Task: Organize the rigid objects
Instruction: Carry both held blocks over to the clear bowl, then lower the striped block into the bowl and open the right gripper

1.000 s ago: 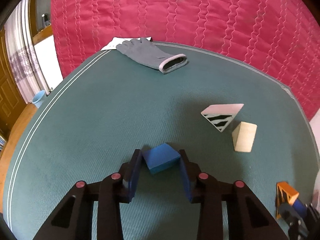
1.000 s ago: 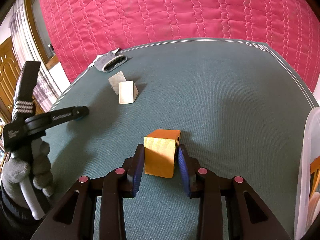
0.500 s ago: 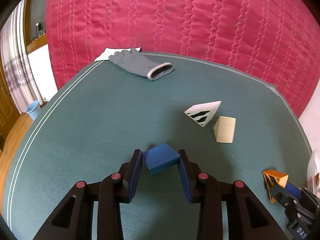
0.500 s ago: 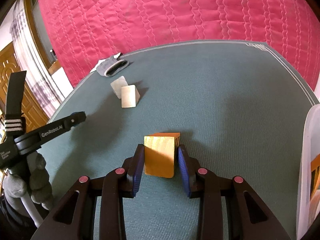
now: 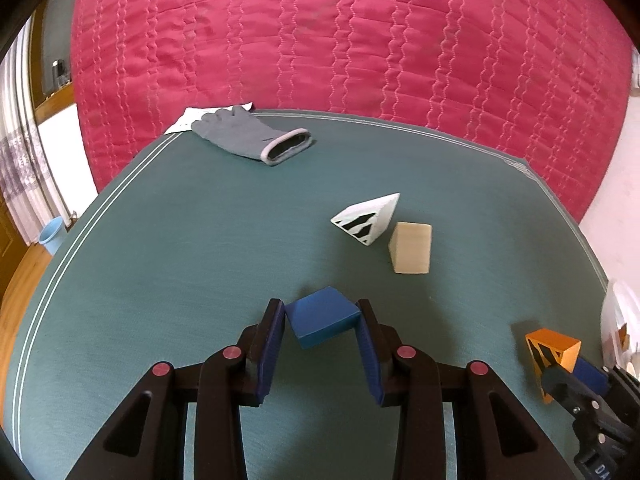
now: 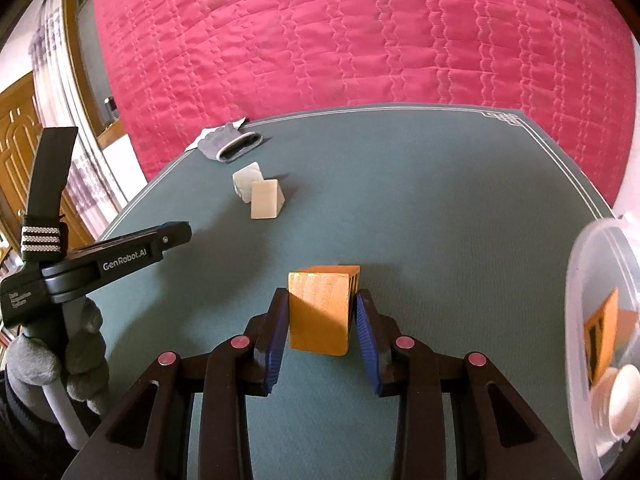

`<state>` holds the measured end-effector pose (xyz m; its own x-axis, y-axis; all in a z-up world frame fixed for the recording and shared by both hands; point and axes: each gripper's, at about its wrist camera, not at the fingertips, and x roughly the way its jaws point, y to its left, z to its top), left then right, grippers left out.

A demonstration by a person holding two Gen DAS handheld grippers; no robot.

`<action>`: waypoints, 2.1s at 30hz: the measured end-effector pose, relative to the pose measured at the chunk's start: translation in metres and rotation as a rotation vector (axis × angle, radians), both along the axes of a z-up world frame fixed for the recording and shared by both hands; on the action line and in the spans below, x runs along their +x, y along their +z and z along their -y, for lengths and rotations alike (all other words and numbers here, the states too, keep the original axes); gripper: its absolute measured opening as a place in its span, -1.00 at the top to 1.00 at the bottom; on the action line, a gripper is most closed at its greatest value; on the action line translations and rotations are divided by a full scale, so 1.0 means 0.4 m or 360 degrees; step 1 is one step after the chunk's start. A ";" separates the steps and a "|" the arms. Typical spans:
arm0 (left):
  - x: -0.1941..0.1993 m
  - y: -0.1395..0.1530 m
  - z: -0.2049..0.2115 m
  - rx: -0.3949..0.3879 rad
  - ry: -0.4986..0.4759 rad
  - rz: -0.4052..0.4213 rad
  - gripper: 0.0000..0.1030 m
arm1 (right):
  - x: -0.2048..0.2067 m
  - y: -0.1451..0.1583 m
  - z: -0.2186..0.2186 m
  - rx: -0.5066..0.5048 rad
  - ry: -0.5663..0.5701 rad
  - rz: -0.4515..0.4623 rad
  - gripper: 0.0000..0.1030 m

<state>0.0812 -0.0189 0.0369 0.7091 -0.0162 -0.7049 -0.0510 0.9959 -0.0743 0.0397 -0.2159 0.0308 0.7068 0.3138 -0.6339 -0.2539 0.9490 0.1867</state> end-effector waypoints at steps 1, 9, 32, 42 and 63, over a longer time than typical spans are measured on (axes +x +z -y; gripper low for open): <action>-0.002 0.001 0.003 0.0001 -0.0007 0.0001 0.26 | -0.008 0.002 0.007 0.0003 -0.0010 0.0001 0.34; -0.023 0.007 0.038 0.0022 -0.0074 0.0021 0.26 | -0.067 0.029 0.058 0.0009 -0.0073 0.0032 0.34; -0.062 0.006 0.118 0.0085 -0.0208 0.0031 0.26 | -0.196 0.099 0.369 0.0037 -0.0559 0.0136 0.34; -0.081 0.006 0.159 0.0113 -0.0264 0.0032 0.26 | -0.223 0.105 0.494 0.0054 -0.0768 0.0158 0.34; -0.119 0.008 0.248 0.0114 -0.0387 0.0005 0.26 | -0.220 0.041 0.660 0.0216 -0.0975 0.0079 0.32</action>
<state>0.0337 -0.1181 0.0401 0.6926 -0.1367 -0.7082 0.1911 0.9816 -0.0026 -0.0484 -0.4799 0.0472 0.8114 -0.0821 -0.5787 0.3170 0.8937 0.3176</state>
